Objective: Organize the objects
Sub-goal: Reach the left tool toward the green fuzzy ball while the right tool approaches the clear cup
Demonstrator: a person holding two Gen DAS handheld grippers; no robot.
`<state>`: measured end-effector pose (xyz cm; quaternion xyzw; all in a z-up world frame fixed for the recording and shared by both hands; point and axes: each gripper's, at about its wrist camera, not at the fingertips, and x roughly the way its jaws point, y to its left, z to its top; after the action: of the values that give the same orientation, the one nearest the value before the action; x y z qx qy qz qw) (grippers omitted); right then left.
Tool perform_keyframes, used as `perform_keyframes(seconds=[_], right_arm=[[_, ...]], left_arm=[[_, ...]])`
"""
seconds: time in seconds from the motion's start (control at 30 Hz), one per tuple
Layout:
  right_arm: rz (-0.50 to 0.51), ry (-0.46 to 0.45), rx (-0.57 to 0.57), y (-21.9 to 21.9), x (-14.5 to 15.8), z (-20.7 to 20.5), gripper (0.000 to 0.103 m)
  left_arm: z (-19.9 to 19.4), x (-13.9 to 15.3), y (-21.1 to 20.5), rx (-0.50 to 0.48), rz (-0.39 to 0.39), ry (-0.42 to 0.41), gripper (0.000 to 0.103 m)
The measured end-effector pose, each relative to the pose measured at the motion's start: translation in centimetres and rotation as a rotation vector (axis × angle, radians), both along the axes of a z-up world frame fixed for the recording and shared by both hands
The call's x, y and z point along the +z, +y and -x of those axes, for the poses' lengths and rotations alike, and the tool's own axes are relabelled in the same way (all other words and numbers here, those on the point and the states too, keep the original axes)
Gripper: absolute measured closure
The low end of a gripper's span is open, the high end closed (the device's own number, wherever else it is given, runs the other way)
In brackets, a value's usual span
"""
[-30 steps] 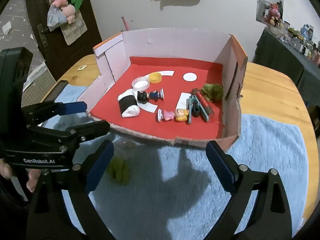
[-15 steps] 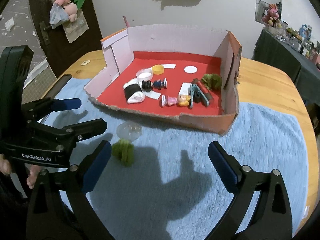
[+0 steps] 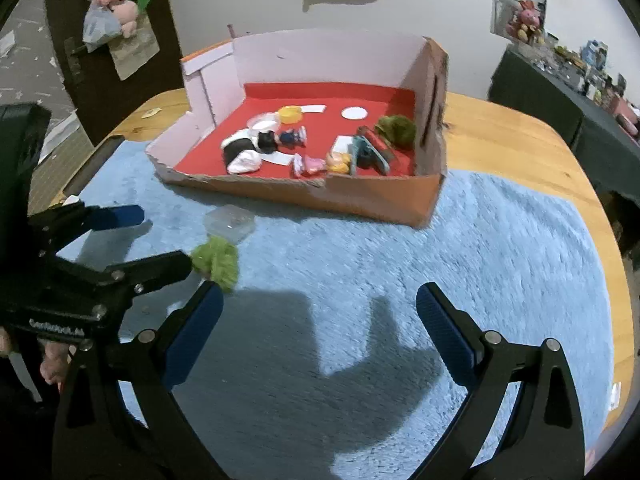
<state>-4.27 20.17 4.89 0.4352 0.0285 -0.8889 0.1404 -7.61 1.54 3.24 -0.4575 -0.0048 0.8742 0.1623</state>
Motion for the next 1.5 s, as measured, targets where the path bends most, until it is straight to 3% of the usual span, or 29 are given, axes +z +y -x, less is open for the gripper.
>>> perform_keyframes(seconds=[0.27, 0.37, 0.87, 0.97, 1.2, 1.5], right_arm=[[0.012, 0.003, -0.056, 1.8, 0.1, 0.3, 0.004], [0.013, 0.006, -0.065, 2.1, 0.2, 0.5, 0.004], [0.033, -0.023, 0.025, -2.4, -1.3, 2.5, 0.005], [0.032, -0.026, 0.060, -3.8, -1.5, 2.9, 0.006], [0.037, -0.042, 0.120, -5.6, -2.4, 3.5, 0.023], [0.007, -0.026, 0.197, -6.8, -2.9, 3.9, 0.023]], left_arm=[[0.1, -1.6, 2.2, -0.012, 0.016, -0.022, 0.006], [0.3, -1.9, 2.4, 0.010, 0.062, 0.002, 0.007], [1.5, -1.6, -3.8, 0.153, 0.037, 0.010, 0.018], [1.4, -1.4, -4.3, 0.148, 0.034, 0.016, 0.019], [2.1, -1.4, -4.2, 0.097, 0.031, 0.023, 0.026], [2.5, -0.2, -5.3, 0.066, -0.022, 0.010, 0.026]])
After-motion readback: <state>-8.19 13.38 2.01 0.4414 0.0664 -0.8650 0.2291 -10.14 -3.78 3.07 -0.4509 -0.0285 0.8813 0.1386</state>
